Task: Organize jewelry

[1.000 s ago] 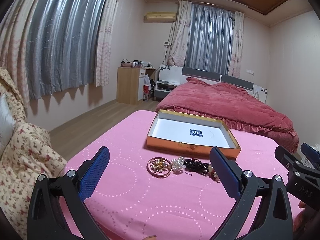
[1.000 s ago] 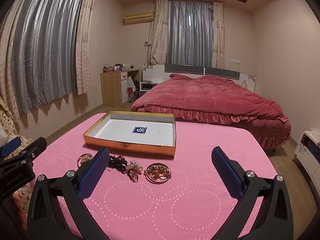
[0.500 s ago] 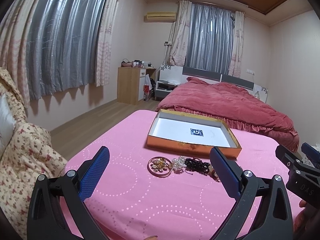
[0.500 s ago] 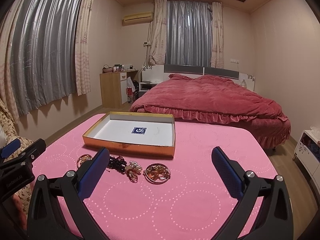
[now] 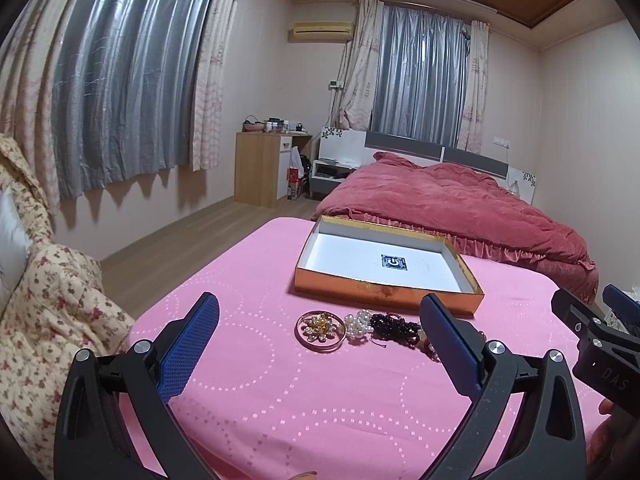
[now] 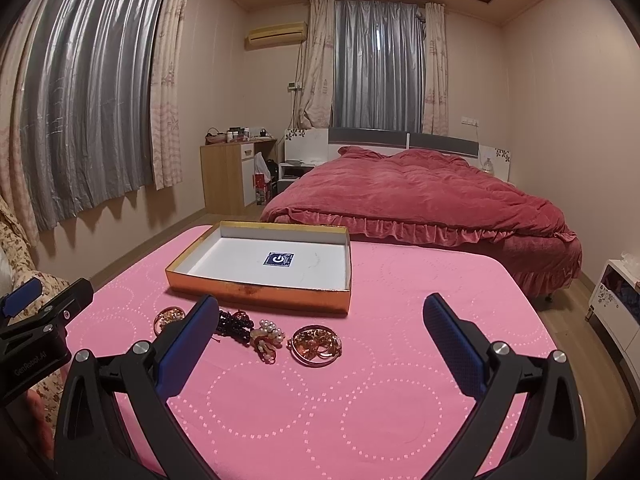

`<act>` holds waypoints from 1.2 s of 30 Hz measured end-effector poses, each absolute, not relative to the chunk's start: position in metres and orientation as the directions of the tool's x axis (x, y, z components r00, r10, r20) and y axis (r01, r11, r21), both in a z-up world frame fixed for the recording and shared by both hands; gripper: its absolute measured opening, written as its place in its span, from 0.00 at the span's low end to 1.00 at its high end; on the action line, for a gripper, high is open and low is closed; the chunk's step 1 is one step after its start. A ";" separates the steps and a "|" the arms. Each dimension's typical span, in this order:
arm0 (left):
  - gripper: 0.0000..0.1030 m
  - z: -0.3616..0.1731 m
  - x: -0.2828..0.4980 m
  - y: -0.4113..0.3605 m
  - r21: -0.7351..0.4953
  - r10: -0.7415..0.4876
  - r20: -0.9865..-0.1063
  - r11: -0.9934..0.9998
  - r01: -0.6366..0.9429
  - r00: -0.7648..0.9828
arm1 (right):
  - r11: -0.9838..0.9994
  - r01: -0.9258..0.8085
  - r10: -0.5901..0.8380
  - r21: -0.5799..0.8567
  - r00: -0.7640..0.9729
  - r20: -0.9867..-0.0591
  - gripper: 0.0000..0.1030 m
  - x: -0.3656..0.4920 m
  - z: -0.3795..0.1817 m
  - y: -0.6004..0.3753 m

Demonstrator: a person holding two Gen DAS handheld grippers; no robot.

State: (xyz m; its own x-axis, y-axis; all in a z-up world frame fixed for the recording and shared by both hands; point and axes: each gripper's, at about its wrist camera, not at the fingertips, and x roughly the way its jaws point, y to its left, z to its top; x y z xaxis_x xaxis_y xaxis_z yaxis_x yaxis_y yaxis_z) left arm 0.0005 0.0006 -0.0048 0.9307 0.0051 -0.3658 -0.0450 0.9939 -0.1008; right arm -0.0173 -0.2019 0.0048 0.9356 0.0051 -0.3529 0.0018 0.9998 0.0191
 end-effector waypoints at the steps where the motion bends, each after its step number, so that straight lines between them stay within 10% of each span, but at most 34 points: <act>1: 0.95 -0.005 0.000 0.001 -0.100 0.005 -0.366 0.994 -0.045 0.931 | 1.000 0.003 0.004 0.019 0.936 -0.353 0.00 -0.017 0.005 -0.202; 36: 0.95 -0.033 0.011 0.007 -0.115 0.002 -0.438 0.992 -0.059 0.899 | 0.998 0.022 0.006 0.063 0.912 -0.411 0.00 -0.005 -0.015 -0.213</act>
State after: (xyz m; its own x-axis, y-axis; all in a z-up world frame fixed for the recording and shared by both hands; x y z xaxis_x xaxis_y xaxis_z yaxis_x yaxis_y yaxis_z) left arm 0.0108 0.0072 -0.0326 0.8989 0.0022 -0.4382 -0.0587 0.9916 -0.1155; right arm -0.0050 -0.2126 -0.0151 0.9117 0.0060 -0.4109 0.0217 0.9978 0.0627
